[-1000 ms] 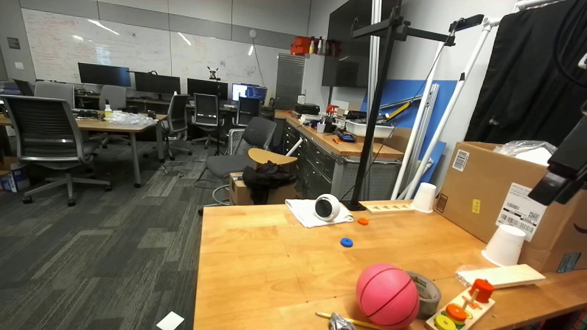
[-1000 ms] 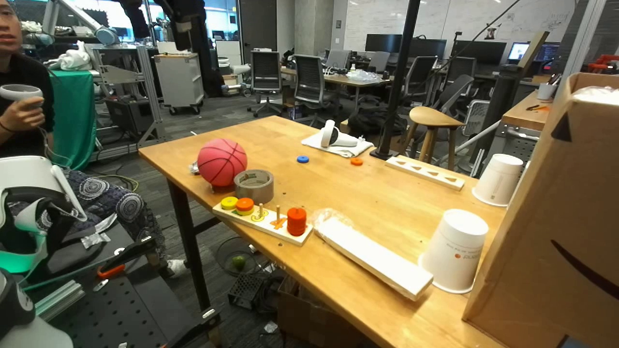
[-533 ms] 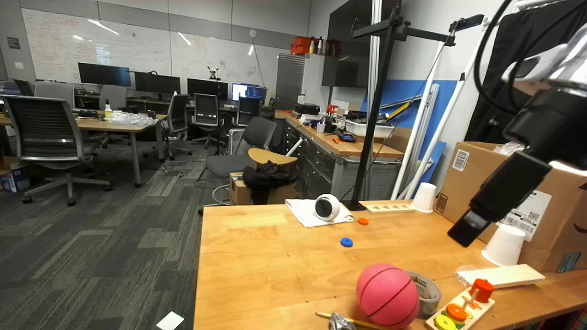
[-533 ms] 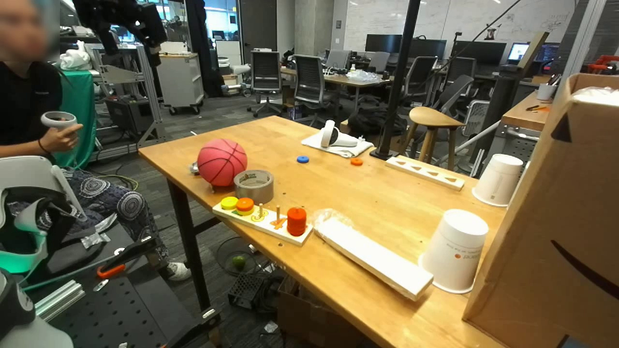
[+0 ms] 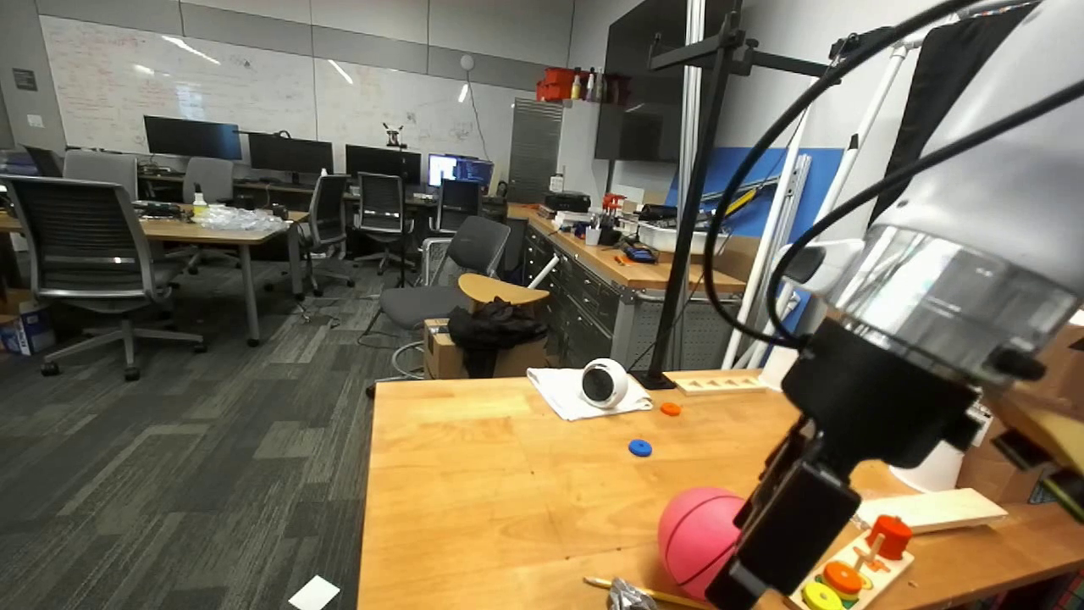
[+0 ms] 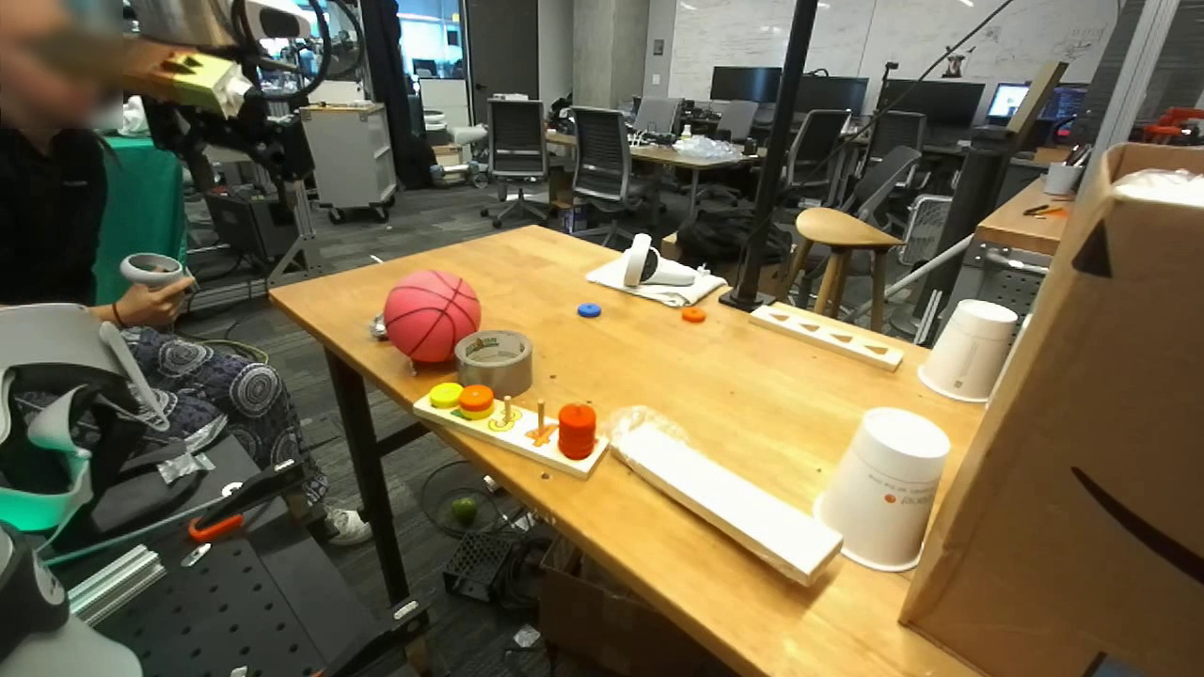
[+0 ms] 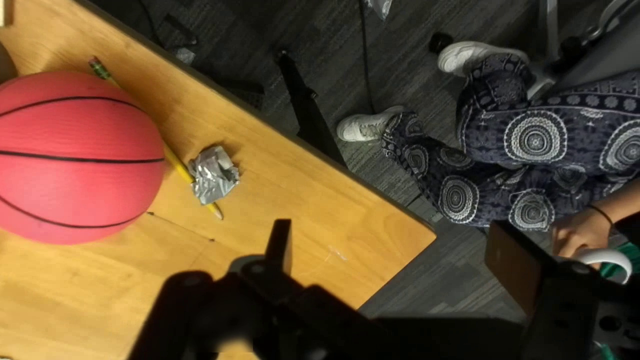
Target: Push the ball to the right
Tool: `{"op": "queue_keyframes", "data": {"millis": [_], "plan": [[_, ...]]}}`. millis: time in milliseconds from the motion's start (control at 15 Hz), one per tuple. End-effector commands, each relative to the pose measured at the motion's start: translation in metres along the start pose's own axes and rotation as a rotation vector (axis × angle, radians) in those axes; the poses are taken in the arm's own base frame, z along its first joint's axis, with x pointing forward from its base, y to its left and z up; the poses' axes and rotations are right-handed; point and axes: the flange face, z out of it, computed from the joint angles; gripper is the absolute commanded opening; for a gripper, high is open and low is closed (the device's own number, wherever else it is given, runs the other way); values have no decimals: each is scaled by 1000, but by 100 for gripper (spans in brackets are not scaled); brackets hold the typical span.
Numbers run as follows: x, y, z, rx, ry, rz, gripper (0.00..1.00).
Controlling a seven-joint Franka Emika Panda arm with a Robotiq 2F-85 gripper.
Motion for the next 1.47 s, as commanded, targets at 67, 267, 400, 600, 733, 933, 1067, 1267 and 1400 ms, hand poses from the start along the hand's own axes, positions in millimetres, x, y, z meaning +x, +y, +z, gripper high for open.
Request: {"op": "queue_keyframes", "data": {"millis": [67,267,400,600,733,933,1067,1267,1400], "plan": [[17,0,50,50,-31,-75,100],[22,11,76,62,-66,-93,100],[26,23,87,76,-85,-89,100],[32,45,100,128,-105,-57,100],[37,65,103,152,-96,-26,100],[44,116,99,132,-57,38,100],[46,162,83,52,-30,51,100],[54,222,28,-128,-15,-27,100],[59,242,-23,-248,-6,-87,100]]}}
